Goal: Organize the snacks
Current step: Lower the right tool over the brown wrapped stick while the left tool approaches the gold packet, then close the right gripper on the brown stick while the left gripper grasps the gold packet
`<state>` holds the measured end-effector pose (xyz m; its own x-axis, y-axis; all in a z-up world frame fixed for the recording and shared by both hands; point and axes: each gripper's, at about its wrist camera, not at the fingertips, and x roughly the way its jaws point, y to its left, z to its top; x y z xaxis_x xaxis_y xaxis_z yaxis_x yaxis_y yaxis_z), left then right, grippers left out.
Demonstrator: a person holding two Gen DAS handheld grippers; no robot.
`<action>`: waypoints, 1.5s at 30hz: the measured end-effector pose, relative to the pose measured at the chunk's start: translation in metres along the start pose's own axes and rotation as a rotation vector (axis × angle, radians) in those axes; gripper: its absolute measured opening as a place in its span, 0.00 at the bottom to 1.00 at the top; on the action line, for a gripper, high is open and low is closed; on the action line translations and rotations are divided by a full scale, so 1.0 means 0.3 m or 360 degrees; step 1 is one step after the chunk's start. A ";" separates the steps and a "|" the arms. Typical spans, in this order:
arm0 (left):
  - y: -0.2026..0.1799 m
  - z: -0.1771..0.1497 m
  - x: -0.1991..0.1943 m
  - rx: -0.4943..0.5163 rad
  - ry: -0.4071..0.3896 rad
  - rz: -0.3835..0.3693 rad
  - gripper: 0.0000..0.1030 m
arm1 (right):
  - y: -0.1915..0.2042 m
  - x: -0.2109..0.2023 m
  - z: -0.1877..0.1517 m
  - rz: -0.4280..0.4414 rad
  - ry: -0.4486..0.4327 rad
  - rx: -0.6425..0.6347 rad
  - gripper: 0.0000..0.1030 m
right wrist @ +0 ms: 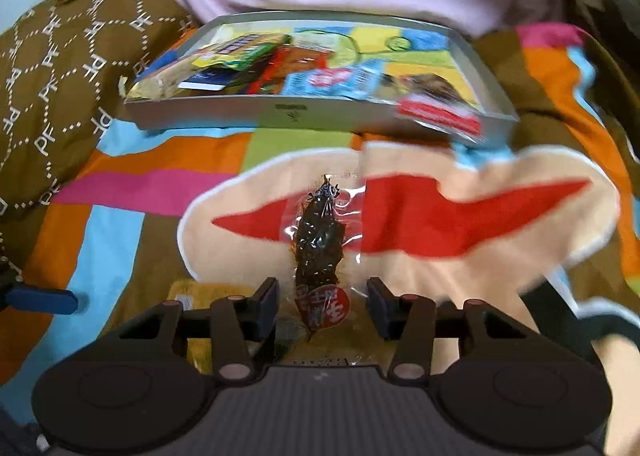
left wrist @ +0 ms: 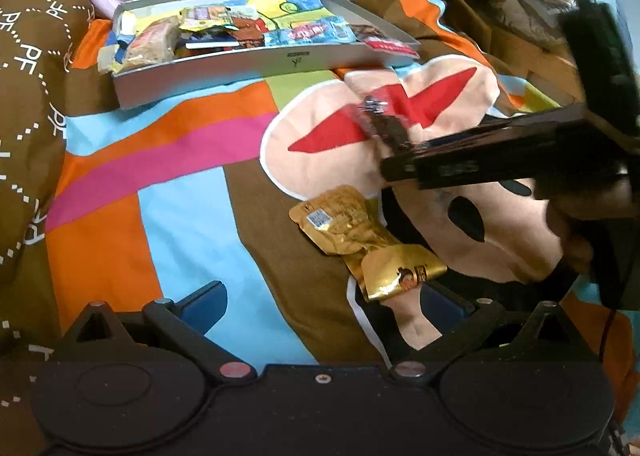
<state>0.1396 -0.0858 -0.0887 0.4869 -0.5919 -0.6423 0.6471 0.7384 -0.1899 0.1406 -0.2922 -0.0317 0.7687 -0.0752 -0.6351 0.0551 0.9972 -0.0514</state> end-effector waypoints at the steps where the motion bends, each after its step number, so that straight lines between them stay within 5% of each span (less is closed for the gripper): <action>1: -0.002 -0.002 0.001 0.0000 0.0006 -0.0002 0.99 | -0.013 -0.016 -0.014 0.0006 0.0004 0.0024 0.51; 10: -0.001 0.002 -0.008 -0.0123 0.0021 -0.0040 0.99 | -0.066 -0.177 -0.142 0.0101 -0.0073 0.0149 0.49; 19: -0.019 0.107 0.047 -0.0319 0.0026 0.0068 0.94 | -0.108 -0.233 -0.221 0.0181 -0.0187 0.0317 0.44; 27: -0.101 0.165 0.159 -0.0300 0.0196 0.0167 0.85 | -0.114 -0.265 -0.267 0.0207 -0.0215 0.0365 0.44; 36: -0.127 0.163 0.226 -0.0132 0.0281 0.0227 0.70 | -0.099 -0.269 -0.306 0.0205 -0.0150 0.0363 0.55; 40: -0.094 0.151 0.201 -0.0071 0.0277 0.0178 0.61 | -0.088 -0.281 -0.315 0.0230 -0.0104 0.0360 0.77; 45: -0.040 0.126 0.153 -0.0025 0.0298 0.0101 0.60 | -0.055 -0.303 -0.335 0.0250 -0.0045 0.0290 0.85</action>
<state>0.1764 -0.1340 -0.0879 0.4076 -0.4745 -0.7802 0.6087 0.7781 -0.1551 0.0058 -0.3022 -0.0507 0.7944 0.0785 -0.6023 0.0455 0.9811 0.1879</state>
